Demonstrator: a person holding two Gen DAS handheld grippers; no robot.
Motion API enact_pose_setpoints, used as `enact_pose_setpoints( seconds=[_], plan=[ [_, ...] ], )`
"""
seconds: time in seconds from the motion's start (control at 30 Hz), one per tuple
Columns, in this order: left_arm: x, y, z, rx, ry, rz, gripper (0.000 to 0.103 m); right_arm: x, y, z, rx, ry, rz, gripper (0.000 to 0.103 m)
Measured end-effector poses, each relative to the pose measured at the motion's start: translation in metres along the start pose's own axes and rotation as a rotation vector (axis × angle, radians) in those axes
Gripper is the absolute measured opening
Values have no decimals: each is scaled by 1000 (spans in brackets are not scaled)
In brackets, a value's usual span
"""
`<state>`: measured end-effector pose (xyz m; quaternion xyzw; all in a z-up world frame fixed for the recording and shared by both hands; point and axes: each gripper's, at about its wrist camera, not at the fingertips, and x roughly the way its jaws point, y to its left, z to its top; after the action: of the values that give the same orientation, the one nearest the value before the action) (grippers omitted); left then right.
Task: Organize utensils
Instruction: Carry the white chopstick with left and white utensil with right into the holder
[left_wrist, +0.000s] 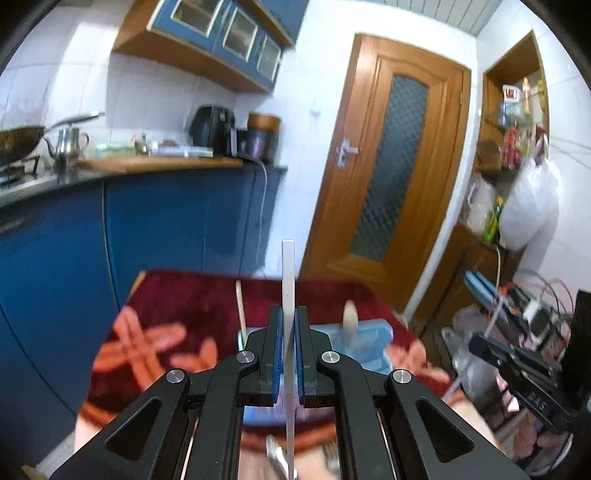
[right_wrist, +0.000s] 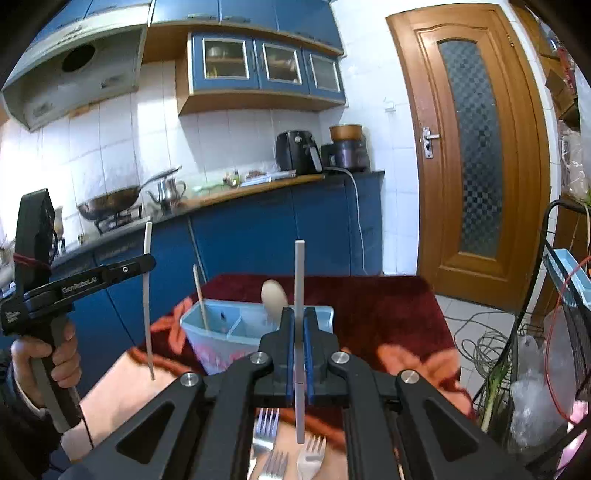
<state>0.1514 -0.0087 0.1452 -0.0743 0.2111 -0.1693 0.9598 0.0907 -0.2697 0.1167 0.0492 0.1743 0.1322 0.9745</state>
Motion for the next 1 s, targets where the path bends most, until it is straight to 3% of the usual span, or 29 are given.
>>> enact_pose_setpoints(
  seconds=[0.23,0.33,0.7,1.0],
  plan=[
    [14,-2,37,6,-174,30,6,15,-4,19,35,-51,15,6],
    [24,-4,39,21,-210,48,6,22,-5,21,34,-68,12,6],
    [67,14,8,-8,-186,92,6,60,-7,13,20,-74,-22,7],
    [78,21,-14,-3,-177,95,6,77,-10,17,2,-90,-31,7]
  ],
)
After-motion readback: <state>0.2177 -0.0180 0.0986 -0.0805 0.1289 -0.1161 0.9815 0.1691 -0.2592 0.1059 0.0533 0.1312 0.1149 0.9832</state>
